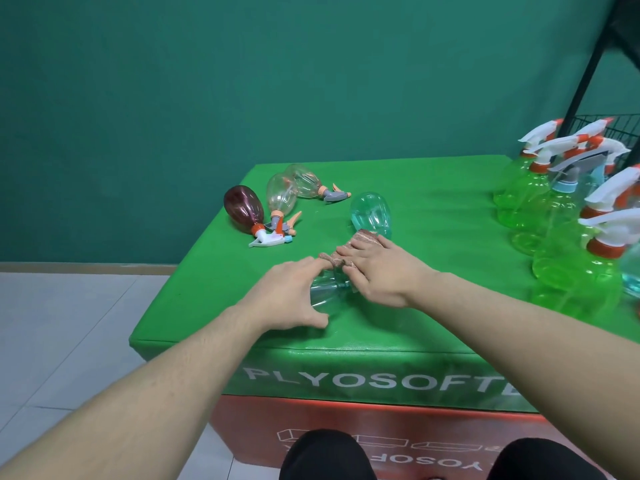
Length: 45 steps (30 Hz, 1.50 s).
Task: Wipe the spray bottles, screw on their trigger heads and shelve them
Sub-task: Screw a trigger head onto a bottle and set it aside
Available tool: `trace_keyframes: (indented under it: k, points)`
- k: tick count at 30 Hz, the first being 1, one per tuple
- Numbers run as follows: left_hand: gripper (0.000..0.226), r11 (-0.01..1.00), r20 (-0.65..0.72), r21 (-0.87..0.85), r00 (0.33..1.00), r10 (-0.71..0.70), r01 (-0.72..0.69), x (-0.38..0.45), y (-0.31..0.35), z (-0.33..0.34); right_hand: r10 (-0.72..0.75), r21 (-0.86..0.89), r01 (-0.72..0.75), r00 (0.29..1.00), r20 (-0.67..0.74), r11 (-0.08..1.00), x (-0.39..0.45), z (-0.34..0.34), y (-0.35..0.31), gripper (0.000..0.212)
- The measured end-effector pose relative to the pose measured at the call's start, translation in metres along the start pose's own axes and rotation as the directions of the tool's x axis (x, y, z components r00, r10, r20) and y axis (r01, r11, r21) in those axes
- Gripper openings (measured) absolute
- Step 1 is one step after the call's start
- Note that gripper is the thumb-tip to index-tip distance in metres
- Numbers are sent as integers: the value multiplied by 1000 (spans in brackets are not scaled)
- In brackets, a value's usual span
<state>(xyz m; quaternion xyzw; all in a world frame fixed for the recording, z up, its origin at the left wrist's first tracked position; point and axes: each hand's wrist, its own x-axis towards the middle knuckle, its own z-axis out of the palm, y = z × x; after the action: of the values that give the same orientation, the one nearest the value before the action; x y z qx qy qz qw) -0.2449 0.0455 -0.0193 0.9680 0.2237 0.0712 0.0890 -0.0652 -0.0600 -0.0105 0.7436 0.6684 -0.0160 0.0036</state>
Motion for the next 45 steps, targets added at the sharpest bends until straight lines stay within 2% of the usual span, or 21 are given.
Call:
trace_keyframes:
  k: [3, 8, 15, 19, 21, 26, 31, 39, 45]
  points:
    - [93, 999, -15, -22, 1000, -26, 26, 0, 1, -1, 17, 45, -16, 1000, -24, 999, 6, 1, -2, 55]
    - [89, 990, -26, -95, 994, -106, 103, 2, -4, -1, 50, 69, -40, 989, -141, 997, -13, 10, 1, 58]
    - [89, 980, -5, -132, 989, -150, 148, 8, -4, -1, 117, 99, -100, 976, -182, 990, -50, 21, -13, 57]
    - [90, 979, 0, -133, 988, -156, 155, 7, -1, -2, 116, 49, -109, 977, -181, 993, -62, 25, -23, 84]
    - [89, 979, 4, -129, 988, -156, 155, 7, 1, -2, 127, 42, -122, 975, -180, 992, -63, 26, -23, 89]
    - [87, 979, -22, -126, 986, -163, 159, 4, 3, -1, 202, 81, -192, 967, -156, 978, -45, 19, -18, 58]
    - [87, 985, -29, -78, 987, -155, 152, 1, 8, 0, 264, 150, -244, 955, -132, 958, -24, 17, -9, 57]
    - [88, 969, -21, -105, 974, -228, 224, 2, 11, -3, 228, 248, -181, 958, -175, 952, -48, 27, -25, 56]
    - [89, 955, -6, -128, 963, -270, 267, 0, 19, -10, 243, 421, -141, 949, -199, 896, -61, 32, -37, 54]
